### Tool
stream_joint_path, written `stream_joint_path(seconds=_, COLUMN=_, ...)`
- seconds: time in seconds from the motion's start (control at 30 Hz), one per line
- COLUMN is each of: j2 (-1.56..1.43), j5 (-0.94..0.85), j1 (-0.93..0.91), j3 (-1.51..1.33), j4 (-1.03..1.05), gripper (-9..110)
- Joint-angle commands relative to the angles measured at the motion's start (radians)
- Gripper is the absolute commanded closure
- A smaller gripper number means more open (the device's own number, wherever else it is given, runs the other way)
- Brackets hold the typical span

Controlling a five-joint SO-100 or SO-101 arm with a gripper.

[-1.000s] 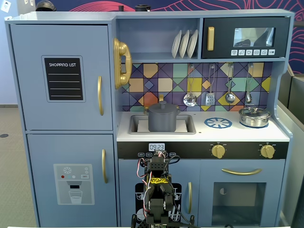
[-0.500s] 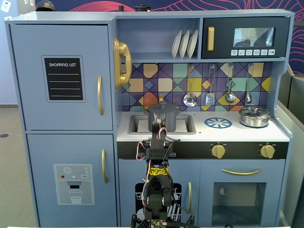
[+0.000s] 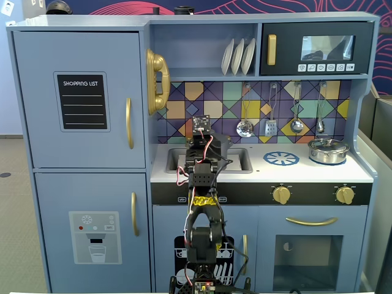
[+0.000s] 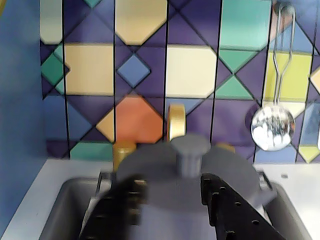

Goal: Take off the lid from the gray recipient and place it on the counter

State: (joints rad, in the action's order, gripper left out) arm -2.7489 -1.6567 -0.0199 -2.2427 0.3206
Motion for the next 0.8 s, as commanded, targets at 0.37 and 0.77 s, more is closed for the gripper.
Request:
stream_joint_path(seconds=0.37, j2=0.202, j5=0.037, j1=-0.041, j3=0.107, j4=-0.152, gripper=78)
stream_joint_path(seconds=0.77, j2=0.411, j5=0.052, j1=-0.064, j3=0.252, j4=-0.150, gripper=81)
